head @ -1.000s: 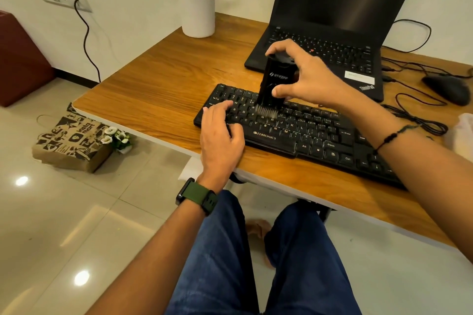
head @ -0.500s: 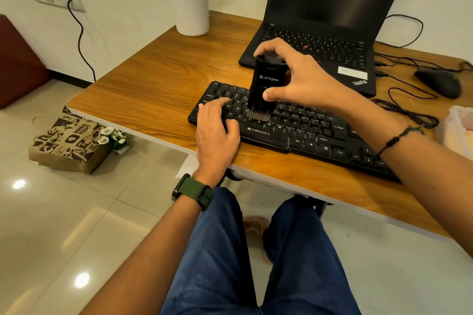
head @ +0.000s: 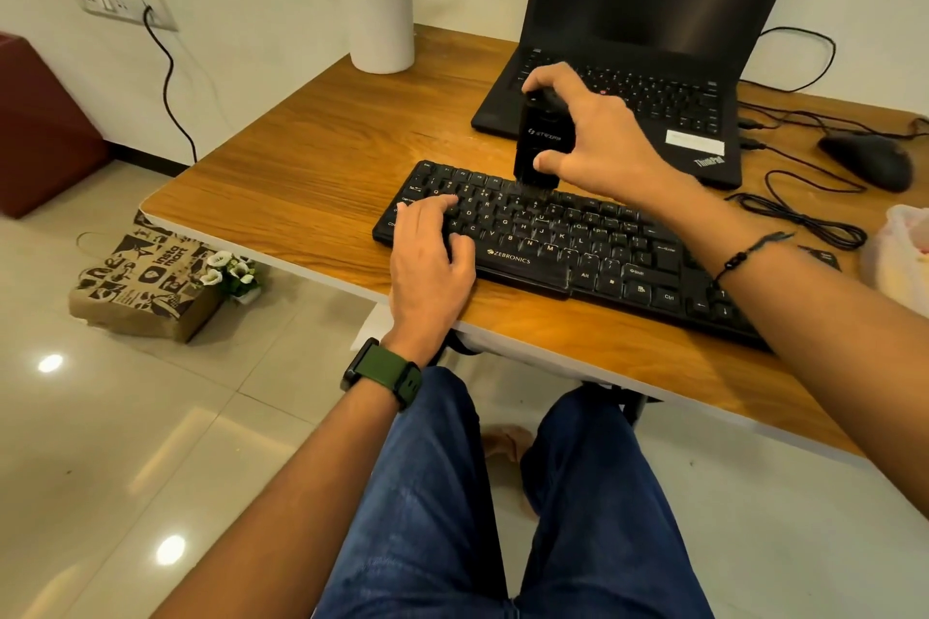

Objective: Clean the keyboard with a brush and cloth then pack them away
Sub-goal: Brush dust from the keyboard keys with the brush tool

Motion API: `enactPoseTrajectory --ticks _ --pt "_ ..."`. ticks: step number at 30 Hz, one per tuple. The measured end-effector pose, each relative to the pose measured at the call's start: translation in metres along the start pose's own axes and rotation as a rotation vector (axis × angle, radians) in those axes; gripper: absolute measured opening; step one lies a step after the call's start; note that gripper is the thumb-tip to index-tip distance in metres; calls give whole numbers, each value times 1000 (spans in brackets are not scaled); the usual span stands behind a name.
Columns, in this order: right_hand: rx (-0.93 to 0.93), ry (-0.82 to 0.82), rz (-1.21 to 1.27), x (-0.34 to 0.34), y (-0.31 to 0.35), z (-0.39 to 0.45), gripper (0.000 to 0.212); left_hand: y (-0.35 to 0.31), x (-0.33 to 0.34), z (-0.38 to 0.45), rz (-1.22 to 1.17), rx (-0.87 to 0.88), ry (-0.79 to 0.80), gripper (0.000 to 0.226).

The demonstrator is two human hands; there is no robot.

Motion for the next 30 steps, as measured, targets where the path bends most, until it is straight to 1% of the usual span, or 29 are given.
enactPoseTrajectory --ticks 3,6,8,10,12,16,19,24,28,30 --pt "5 76 99 3 7 -10 61 -1 1 1 17 23 15 41" --pt "28 157 309 3 15 -22 60 -3 2 4 8 7 24 35" --pt "29 175 350 5 19 -26 60 -6 3 5 9 19 40 34" --pt "27 186 349 8 18 -25 59 -10 6 8 19 32 63 34" --pt "29 166 288 5 11 -19 60 -12 7 12 23 38 79 34" --pt "68 14 93 -9 -15 -4 61 -10 5 14 31 38 74 34" --pt "57 -43 63 -14 -21 -1 61 -7 7 11 40 39 86 32" --pt "33 13 65 -3 -8 -14 62 -6 11 12 62 57 105 33" --pt "4 142 248 -1 10 -30 61 -6 11 11 65 68 106 34" --pt "-1 181 318 2 14 -29 60 -6 11 11 56 59 107 34"
Point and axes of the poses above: each hand's wrist, its own z-axis towards the middle knuckle, its own x-axis out of the palm, y = z × x, the point moved 5 cm from there along z, towards the middle knuckle, and after that the axes turned 4 degrees about y, right-handed, at the moved point
